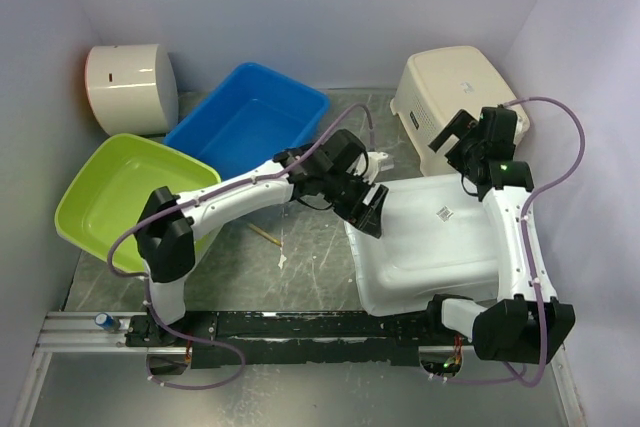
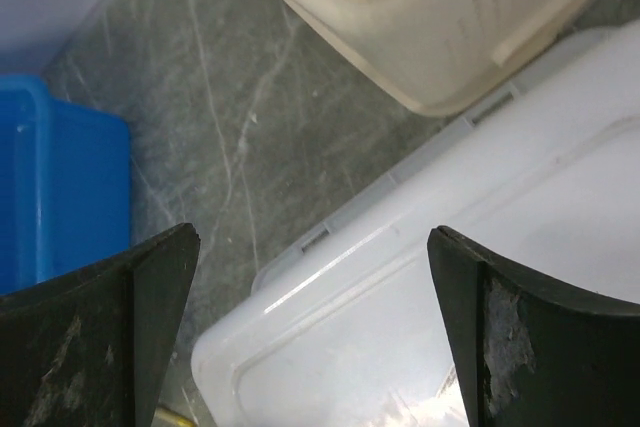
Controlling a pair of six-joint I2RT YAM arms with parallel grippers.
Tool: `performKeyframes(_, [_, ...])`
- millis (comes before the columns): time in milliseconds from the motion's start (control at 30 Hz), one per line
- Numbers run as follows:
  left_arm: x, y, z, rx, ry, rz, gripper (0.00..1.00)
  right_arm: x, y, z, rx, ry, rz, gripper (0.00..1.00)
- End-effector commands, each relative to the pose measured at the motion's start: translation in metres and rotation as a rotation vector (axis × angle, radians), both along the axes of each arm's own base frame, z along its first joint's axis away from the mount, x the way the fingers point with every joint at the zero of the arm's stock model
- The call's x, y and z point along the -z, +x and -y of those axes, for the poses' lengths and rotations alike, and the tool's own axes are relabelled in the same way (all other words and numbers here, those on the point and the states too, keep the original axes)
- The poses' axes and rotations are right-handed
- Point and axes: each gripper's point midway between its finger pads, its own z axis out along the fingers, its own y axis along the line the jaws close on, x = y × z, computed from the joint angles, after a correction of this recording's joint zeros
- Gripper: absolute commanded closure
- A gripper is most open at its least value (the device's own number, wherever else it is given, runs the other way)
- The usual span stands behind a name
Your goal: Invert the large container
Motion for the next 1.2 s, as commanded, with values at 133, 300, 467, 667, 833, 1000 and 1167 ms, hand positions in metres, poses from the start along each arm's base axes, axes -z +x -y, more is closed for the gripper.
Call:
performKeyframes(133, [-0.025, 0.032, -0.035, -0.141, -0.064, 0.079, 0.18, -0.027, 0.051, 0.028, 0.108, -0.095, 0.16, 0.0])
performKeyframes(300, [-0.005, 0.024, -0.035, -0.15, -0.096, -0.004, 0.19, -0.018, 0.076, 0.039, 0.171, -0.067, 0.232, 0.0])
performKeyframes(467, [0.001, 0.026, -0.026, -0.147, -0.128, -0.017, 0.19, -0.011, 0.097, 0.042, 0.161, -0.039, 0.224, 0.0])
performKeyframes(667, [0.011, 0.031, -0.006, -0.101, -0.143, -0.05, 0.2, 0.012, 0.107, 0.041, 0.156, -0.005, 0.193, 0.0])
performKeyframes(833, [0.008, 0.037, 0.012, -0.075, -0.146, -0.058, 0.21, 0.002, 0.117, 0.025, 0.071, 0.054, 0.288, 0.0])
performKeyframes(1000, [-0.007, 0.043, 0.017, -0.083, -0.168, 0.003, 0.2, -0.013, 0.128, -0.008, -0.074, 0.188, 0.427, 0.0])
performKeyframes(1167, [-0.011, 0.044, 0.017, -0.075, -0.16, 0.018, 0.2, -0.018, 0.123, -0.014, -0.114, 0.181, 0.346, 0.0])
